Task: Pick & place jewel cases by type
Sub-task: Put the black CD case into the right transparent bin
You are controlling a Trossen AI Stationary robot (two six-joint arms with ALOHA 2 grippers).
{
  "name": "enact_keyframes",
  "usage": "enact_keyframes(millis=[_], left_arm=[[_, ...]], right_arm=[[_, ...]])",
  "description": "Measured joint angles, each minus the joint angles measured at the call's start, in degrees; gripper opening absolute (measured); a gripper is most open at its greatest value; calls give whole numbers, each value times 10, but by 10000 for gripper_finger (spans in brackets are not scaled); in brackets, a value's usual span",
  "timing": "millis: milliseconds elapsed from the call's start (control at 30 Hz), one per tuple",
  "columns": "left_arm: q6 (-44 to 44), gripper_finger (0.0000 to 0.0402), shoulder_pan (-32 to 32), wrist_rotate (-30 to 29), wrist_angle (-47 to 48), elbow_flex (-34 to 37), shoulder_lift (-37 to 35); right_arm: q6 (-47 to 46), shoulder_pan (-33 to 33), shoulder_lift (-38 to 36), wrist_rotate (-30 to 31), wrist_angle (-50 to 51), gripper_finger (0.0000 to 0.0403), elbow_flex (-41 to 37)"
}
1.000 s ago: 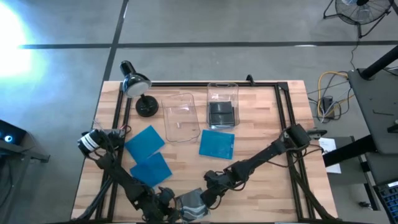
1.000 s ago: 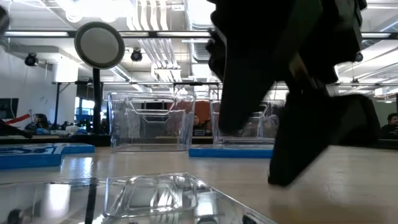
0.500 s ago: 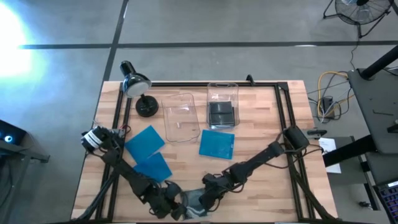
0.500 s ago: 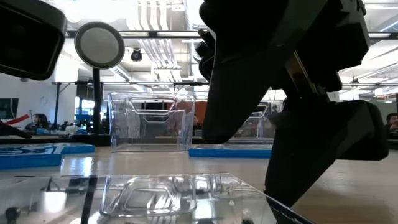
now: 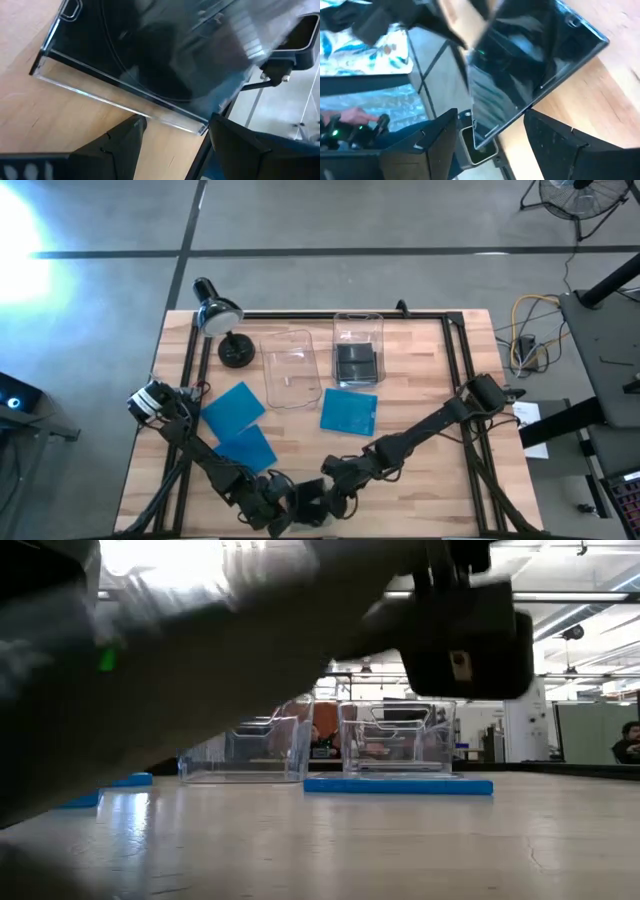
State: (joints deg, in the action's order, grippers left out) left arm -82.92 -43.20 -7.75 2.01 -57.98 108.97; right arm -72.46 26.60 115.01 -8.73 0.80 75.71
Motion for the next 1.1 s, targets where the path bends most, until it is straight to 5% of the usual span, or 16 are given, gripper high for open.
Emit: enact_keyframes(millis=[367,733,1100], left_arm=[[37,213,0,-21,-10,1,0],[38,213,1,-48,-12,1,0],[36,213,1,-90,-12,1,0]], right_arm=[[43,-3,2,45,-97,224,20],[-93,-7,12,27,-39,215,17],[-184,-8,26,36,-42,74,16]])
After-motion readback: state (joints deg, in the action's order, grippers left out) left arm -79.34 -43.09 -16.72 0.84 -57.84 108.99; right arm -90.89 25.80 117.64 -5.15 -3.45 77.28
